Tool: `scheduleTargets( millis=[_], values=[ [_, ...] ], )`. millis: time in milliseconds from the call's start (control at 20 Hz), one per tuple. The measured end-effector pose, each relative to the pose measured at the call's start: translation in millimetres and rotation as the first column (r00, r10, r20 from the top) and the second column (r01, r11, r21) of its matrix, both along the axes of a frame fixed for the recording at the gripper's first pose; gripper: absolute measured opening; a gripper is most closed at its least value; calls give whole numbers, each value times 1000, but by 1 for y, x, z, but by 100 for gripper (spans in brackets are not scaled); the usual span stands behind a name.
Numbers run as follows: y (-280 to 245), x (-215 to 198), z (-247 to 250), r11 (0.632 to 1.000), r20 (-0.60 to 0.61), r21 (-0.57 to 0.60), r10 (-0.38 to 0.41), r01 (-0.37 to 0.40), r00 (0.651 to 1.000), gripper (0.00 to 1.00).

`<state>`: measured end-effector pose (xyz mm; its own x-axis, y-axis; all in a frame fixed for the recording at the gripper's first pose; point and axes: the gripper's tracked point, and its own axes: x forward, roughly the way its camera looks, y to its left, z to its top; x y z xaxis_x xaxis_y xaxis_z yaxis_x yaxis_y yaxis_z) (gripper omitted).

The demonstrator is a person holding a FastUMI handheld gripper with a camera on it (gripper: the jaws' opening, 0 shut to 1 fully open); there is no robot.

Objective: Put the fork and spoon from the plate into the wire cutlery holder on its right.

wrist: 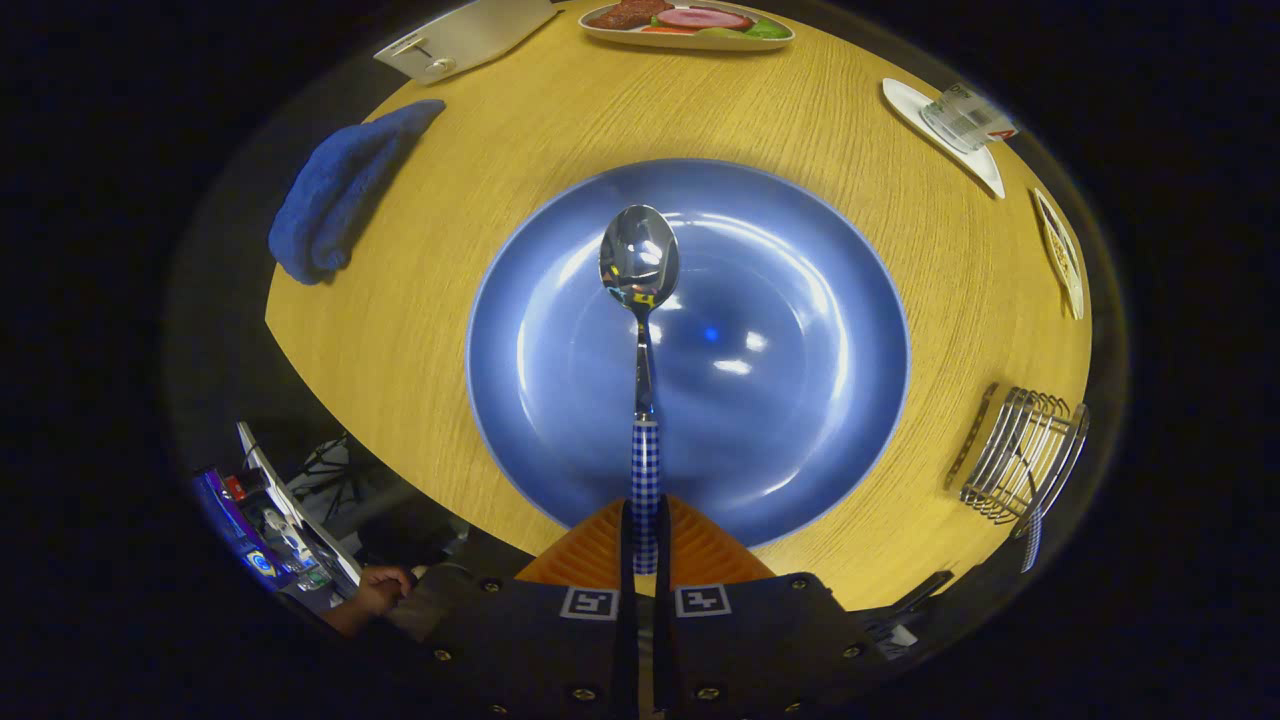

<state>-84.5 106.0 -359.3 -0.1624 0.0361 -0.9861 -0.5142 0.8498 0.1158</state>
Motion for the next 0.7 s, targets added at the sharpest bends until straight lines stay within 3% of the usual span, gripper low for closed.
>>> scheduleTargets(
  millis=[450, 700],
  values=[
    [-72, 7, 49, 964, -44, -123, 231, -235, 972, 6],
    [-117, 11, 75, 937, -50, -197, 284, -289, 957, 6]
  ],
)
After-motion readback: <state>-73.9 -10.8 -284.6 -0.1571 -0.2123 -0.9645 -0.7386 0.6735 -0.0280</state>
